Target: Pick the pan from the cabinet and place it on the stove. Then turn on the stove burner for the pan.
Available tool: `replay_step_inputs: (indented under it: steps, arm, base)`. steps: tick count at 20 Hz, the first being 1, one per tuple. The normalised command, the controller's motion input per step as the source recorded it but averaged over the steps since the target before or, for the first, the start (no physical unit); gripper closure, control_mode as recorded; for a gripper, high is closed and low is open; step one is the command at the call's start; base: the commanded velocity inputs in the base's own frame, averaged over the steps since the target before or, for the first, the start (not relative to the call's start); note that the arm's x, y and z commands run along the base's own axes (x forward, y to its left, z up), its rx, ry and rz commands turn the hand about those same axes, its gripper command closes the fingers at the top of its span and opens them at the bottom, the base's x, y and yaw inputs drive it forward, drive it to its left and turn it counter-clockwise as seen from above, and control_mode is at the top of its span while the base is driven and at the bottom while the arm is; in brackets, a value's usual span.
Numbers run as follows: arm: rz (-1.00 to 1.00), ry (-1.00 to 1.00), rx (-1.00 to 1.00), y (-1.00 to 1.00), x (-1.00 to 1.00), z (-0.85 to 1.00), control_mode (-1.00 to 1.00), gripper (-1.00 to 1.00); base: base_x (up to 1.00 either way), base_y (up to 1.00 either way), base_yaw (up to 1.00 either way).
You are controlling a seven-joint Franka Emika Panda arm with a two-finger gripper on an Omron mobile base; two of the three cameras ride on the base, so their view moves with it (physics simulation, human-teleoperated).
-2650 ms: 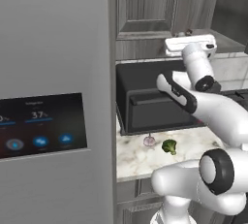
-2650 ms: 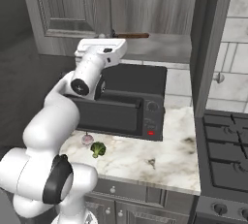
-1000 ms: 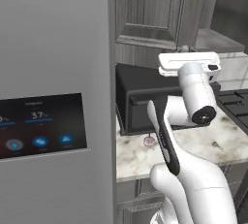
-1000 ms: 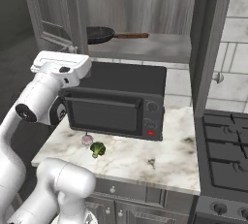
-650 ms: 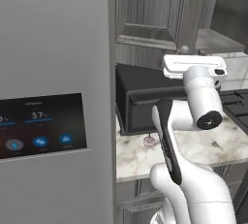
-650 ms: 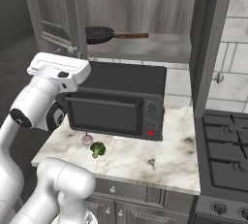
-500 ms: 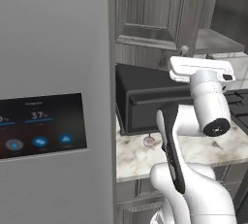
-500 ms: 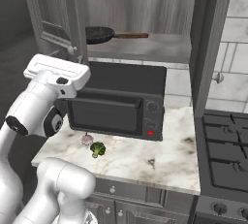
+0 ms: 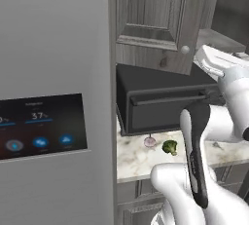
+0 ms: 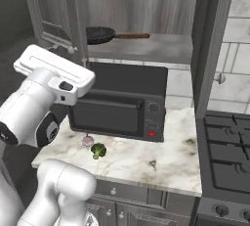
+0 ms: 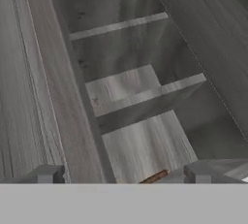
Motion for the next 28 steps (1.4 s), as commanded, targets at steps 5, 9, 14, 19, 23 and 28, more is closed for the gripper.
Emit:
replay_step_inputs:
  steps: [5,9,14,19,23,28]
  arm:
    - [0.25,0.23,0.29,-0.52,0.14,-0.08,-1.0,-1.0]
    - [0.26,0.29,0.33,-0.44,0.42,-0.35,-1.0,-1.0]
    - [0.26,0.17,0.35,-0.36,0.41,-0.48,-1.0,-1.0]
    - [0.18,0.14,0.33,-0.14,0.6,-0.08,-1.0,-1.0]
    - [0.17,0.1,0.18,0.0,0.72,-0.04,-1.0,-1.0]
    - [0.2,0.06,0.15,0.0,0.73,-0.14,-1.0,-1.0]
  base:
    - [0.0,0.0,0.0]
    - [0.0,0.0,0.0]
    - [0.0,0.0,0.0]
    - [0.0,0.0,0.0]
    - [0.0,0.0,0.0]
    - [0.0,0.0,0.0]
